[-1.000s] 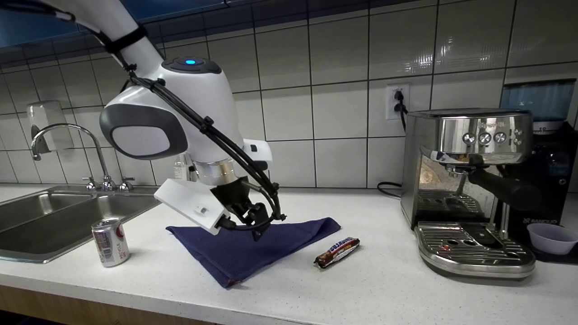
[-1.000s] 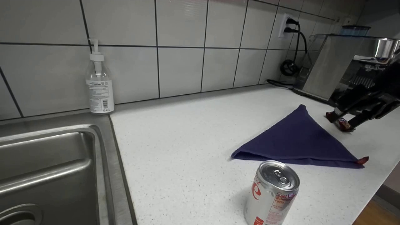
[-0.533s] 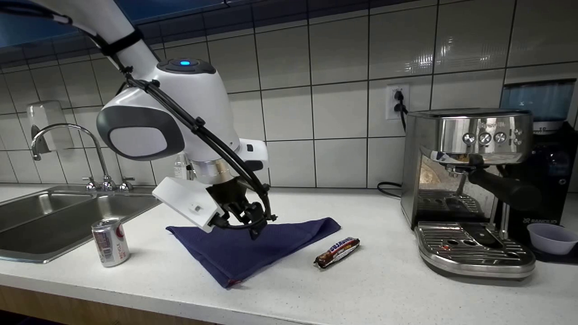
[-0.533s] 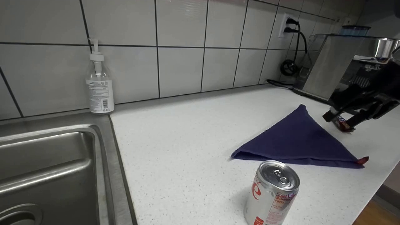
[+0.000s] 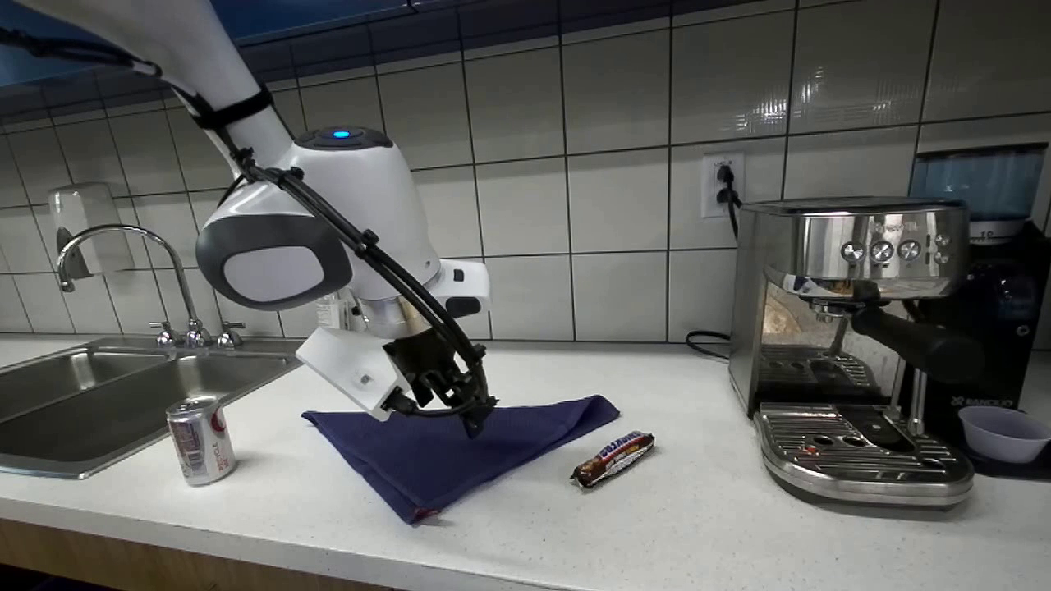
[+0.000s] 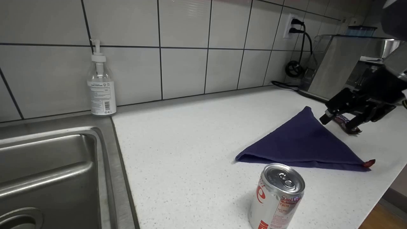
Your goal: Fold the towel by placing the corners on each other
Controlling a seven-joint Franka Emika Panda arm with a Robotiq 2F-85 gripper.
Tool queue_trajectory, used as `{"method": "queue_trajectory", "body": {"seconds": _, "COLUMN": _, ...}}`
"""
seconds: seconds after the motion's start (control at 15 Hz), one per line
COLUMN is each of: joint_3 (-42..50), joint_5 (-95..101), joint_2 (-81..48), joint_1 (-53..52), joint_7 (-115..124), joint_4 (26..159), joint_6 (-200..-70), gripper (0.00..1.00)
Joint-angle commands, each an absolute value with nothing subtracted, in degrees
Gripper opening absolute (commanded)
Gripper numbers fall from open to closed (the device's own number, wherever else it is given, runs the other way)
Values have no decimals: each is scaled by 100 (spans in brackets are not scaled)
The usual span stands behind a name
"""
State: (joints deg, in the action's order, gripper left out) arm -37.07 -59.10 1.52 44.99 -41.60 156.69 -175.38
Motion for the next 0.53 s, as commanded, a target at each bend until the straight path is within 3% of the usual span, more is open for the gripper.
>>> {"method": "queue_trajectory", "body": {"seconds": 0.0, "joint_3": -3624, "joint_5": -5087, "joint_2": -355, "joint_1": 4610, "joint_7": -3562, "joint_4": 15388, "joint_6": -17836, "gripper": 100}}
{"method": "queue_trajectory", "body": {"seconds": 0.47, "joint_3": -2799, "joint_5": -3377, "joint_2": -777, "joint_1": 4412, "joint_7": -2632, "joint_4": 14893, "joint_6": -17695, "gripper": 100}}
